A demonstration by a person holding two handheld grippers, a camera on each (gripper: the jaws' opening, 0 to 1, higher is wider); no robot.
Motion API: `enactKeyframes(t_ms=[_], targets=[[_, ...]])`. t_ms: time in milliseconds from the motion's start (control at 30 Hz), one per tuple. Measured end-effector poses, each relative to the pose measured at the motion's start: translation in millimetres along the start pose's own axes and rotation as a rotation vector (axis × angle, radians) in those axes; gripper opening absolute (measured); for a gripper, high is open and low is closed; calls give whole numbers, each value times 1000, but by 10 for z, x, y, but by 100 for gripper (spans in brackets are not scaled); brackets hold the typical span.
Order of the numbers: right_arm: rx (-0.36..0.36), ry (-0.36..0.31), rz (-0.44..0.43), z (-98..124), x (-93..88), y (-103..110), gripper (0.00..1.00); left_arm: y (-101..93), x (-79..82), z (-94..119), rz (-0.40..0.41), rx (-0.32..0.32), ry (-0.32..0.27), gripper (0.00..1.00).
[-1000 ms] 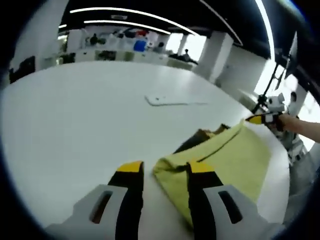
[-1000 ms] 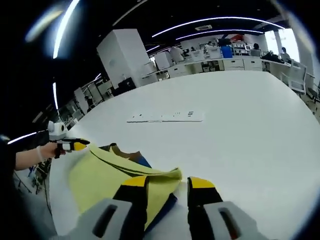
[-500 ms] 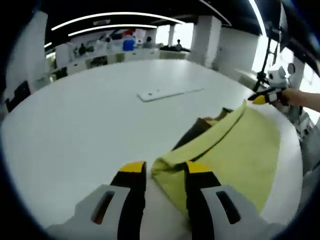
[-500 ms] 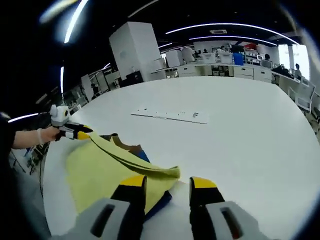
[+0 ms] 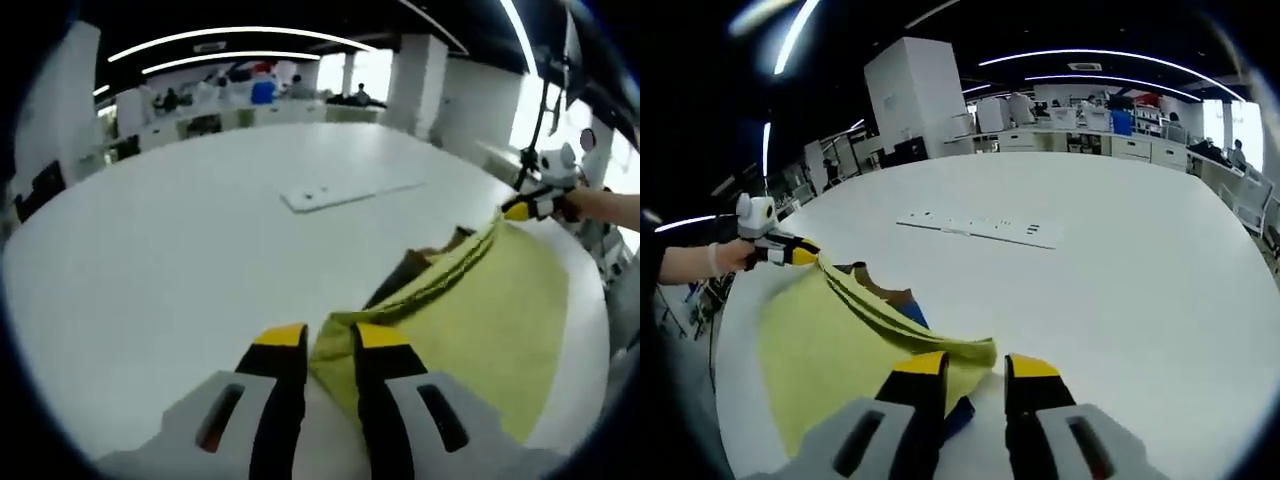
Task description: Fold the garment on the visible template until the final outline fits inside the template.
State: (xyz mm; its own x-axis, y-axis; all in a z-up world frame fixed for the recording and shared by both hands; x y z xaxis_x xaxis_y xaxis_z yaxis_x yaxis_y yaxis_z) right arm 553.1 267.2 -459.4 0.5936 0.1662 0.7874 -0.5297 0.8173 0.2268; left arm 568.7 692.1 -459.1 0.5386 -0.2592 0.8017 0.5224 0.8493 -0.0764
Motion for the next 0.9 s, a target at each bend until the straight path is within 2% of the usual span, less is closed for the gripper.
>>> enactKeyframes(t_ms=[200, 367, 600, 733, 833, 900], targets=[[-6, -6, -22, -29, 10, -13, 16, 87, 21, -1, 22, 26, -9, 12], [-7, 5, -16, -20, -8, -9, 15, 176, 0, 36, 72, 51, -22, 11], [2, -2, -25, 32, -1, 35, 16, 276, -40, 114, 140, 92, -36, 14], [18, -24, -33, 78, 3, 85, 18, 233, -72, 172, 146, 63, -40, 20], [38, -43, -55, 121, -13, 132, 26, 177, -92, 216, 162, 26, -61, 29], [50, -49, -56, 158, -42, 165, 31, 139, -117, 245, 141, 2, -67, 35]])
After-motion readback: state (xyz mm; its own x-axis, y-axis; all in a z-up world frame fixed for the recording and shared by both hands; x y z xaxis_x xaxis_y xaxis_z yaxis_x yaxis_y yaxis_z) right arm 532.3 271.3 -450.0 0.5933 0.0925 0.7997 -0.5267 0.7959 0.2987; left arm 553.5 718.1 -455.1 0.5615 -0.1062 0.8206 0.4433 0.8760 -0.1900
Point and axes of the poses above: the point that each gripper's makers call its tool centre point, and the gripper's own axes: z roughly backward along the fingers, y roughly to its left, x roughly out of its top, the point moved 9 cm from there along z, roughly backward along the fingers, and after that the axes turned 2 degrees about x, right-handed, at the moved point
